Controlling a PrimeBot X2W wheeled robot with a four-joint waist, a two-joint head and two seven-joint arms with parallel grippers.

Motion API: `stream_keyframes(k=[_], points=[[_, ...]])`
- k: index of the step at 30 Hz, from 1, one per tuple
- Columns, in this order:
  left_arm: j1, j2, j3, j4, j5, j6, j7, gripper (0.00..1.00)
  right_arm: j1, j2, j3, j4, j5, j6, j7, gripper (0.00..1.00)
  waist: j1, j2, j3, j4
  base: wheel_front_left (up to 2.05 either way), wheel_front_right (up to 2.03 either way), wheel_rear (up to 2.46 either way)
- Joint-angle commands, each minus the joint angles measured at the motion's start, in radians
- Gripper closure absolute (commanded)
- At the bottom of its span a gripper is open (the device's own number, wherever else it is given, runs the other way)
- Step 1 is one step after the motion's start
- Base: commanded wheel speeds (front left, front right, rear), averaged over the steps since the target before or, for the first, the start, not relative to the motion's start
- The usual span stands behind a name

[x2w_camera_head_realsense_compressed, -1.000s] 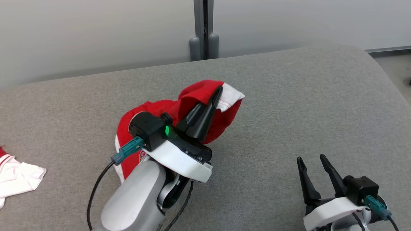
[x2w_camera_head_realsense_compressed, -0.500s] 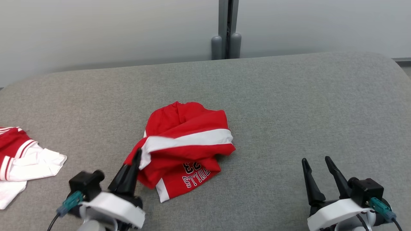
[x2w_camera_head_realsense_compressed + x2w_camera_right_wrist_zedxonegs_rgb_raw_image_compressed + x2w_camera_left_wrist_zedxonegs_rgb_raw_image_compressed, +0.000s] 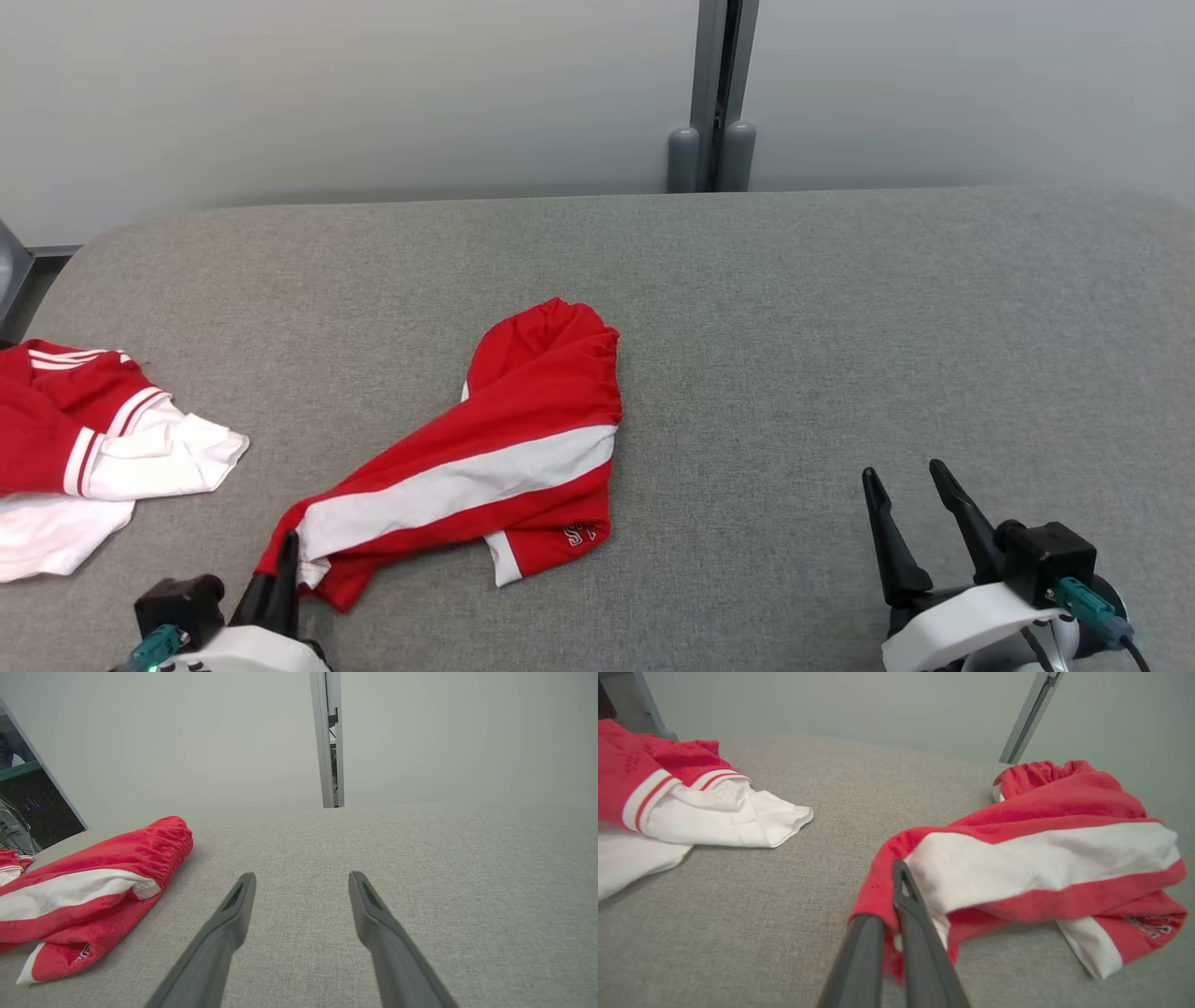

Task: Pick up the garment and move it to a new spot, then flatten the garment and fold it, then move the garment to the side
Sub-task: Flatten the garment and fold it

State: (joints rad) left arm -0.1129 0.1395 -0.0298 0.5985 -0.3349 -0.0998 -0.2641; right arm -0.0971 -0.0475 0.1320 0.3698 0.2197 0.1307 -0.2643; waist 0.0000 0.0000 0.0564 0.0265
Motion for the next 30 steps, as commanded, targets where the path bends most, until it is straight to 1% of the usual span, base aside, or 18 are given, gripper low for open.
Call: stream_keyframes(k=[1, 4, 9, 10, 14, 20, 25, 30], points=[[-0.017, -0.002, 0.006, 0.013, 0.015, 0.003, -0.001, 0.0, 0.0, -0.006, 0.0, 0.0, 0.004, 0.0, 0.0, 0.0, 0.0, 0.0, -0.002, 0.004, 0.0, 0.0, 0.0], [-0.03, -0.021, 0.014, 0.026, 0.067, 0.015, -0.001, 0.0, -0.009, -0.006, 0.012, -0.006, 0.014, 0.0, 0.0, 0.0, 0.0, 0.0, 0.001, 0.019, 0.0, 0.0, 0.0], [-0.009, -0.053, 0.022, -0.031, 0.158, 0.066, -0.001, 0.0, -0.045, -0.006, 0.055, -0.017, 0.04, 0.0, 0.0, 0.0, 0.0, 0.0, 0.025, 0.068, 0.0, 0.0, 0.0], [-0.005, -0.058, 0.025, -0.04, 0.167, 0.069, -0.001, 0.0, -0.058, -0.006, 0.065, -0.016, 0.044, 0.0, 0.0, 0.0, 0.0, 0.0, 0.031, 0.08, 0.0, 0.0, 0.0], [-0.008, -0.076, 0.006, -0.077, 0.199, 0.057, 0.0, 0.0, -0.118, -0.006, 0.116, 0.005, 0.06, 0.0, 0.0, 0.0, 0.0, 0.0, 0.059, 0.143, 0.0, 0.0, 0.0], [-0.017, -0.086, -0.033, -0.115, 0.211, 0.043, -0.001, 0.0, -0.211, -0.006, 0.156, 0.097, 0.132, 0.0, 0.0, 0.0, 0.0, 0.0, 0.094, 0.237, 0.0, 0.0, 0.0], [-0.027, -0.087, -0.086, -0.148, 0.168, 0.04, -0.001, 0.0, -0.268, -0.007, 0.167, 0.192, 0.183, 0.0, 0.0, 0.0, 0.0, 0.0, 0.118, 0.294, 0.0, 0.0, 0.0], [-0.038, -0.087, -0.146, -0.193, 0.145, 0.049, -0.001, 0.0, -0.305, -0.007, 0.138, 0.297, 0.236, 0.0, 0.0, 0.0, 0.0, 0.0, 0.138, 0.329, 0.0, 0.0, 0.0]])
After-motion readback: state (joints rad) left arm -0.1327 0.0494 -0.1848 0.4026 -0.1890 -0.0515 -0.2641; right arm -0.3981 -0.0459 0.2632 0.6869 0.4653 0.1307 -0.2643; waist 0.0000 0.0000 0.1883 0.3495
